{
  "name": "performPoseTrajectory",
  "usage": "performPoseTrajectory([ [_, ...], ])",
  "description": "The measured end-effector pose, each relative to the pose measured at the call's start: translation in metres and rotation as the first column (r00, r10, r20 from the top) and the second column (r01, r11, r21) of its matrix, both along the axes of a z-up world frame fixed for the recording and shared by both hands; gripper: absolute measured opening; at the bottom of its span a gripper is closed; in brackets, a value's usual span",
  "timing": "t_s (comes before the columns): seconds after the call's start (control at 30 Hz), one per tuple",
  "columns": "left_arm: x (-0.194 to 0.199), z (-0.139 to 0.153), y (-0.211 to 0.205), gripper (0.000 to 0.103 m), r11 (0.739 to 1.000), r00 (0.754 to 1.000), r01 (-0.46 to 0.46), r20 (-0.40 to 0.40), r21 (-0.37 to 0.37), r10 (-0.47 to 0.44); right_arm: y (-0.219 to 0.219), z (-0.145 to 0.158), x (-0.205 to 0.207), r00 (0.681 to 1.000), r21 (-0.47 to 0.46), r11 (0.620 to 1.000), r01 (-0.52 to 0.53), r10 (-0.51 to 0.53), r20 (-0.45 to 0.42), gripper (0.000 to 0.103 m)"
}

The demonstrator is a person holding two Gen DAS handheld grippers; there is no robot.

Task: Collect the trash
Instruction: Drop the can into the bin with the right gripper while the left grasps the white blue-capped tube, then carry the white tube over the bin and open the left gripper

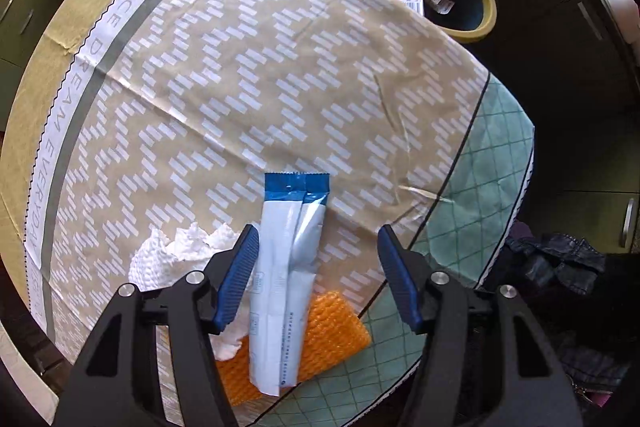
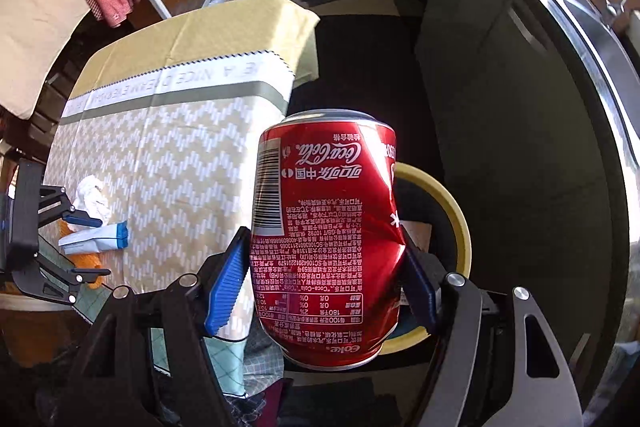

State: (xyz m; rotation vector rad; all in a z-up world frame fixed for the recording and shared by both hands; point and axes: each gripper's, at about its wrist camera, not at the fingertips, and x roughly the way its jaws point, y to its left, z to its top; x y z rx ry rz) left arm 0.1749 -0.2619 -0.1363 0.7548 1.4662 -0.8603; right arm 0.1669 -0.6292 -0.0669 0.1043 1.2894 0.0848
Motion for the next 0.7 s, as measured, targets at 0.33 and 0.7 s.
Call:
performPoseTrajectory([
  [0.33,0.004,-0.013,-0.002,0.041,1.000,0.999,-0.020,-0.045,0.011,0.020,-0.062,-0.068,-0.014,0.989,0.019,0.991,0.134,-0.132,-0.071,0.069],
  [0.7,0.000,0.018,0.008,0.023,0.993,0.997,-0.069,-0.029,-0.096,0.067,-0.088,-0.094,-0.025,0.975,0.046,0.978,0.202,-0.197,-0.098,0.076],
])
